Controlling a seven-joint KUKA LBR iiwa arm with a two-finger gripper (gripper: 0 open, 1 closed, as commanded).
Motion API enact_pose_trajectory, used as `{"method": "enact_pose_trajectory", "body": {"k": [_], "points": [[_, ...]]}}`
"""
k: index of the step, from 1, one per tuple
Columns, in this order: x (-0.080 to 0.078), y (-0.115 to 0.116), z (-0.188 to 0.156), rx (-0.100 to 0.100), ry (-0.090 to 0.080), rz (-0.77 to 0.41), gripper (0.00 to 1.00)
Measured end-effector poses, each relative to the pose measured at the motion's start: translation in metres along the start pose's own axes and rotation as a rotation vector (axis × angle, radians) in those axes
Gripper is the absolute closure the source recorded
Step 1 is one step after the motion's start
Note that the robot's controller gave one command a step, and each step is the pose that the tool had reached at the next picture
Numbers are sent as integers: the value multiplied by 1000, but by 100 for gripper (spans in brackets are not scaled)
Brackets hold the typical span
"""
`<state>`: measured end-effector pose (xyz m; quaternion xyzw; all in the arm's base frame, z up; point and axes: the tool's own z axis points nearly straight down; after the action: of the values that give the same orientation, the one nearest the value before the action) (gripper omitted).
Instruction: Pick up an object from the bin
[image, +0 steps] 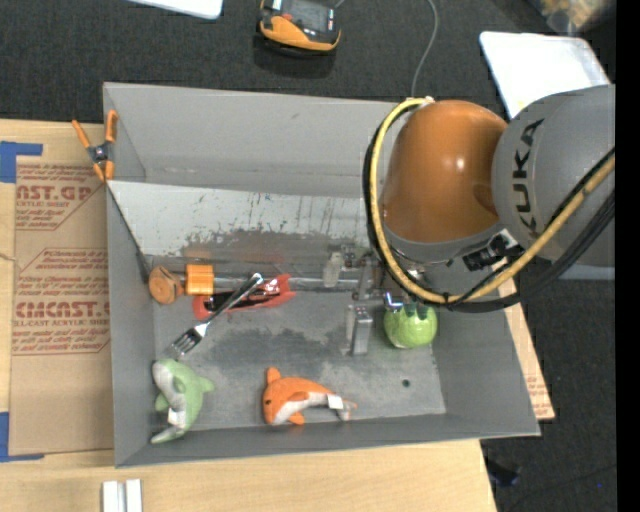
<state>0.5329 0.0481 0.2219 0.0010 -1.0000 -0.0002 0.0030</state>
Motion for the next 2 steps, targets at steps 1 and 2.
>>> {"method": "enact_pose_trajectory", "body": {"k": [1, 2], "points": [[-2, 0, -4, -1, -8, 1, 0], [9, 3, 36, 0, -17, -136, 0]]}}
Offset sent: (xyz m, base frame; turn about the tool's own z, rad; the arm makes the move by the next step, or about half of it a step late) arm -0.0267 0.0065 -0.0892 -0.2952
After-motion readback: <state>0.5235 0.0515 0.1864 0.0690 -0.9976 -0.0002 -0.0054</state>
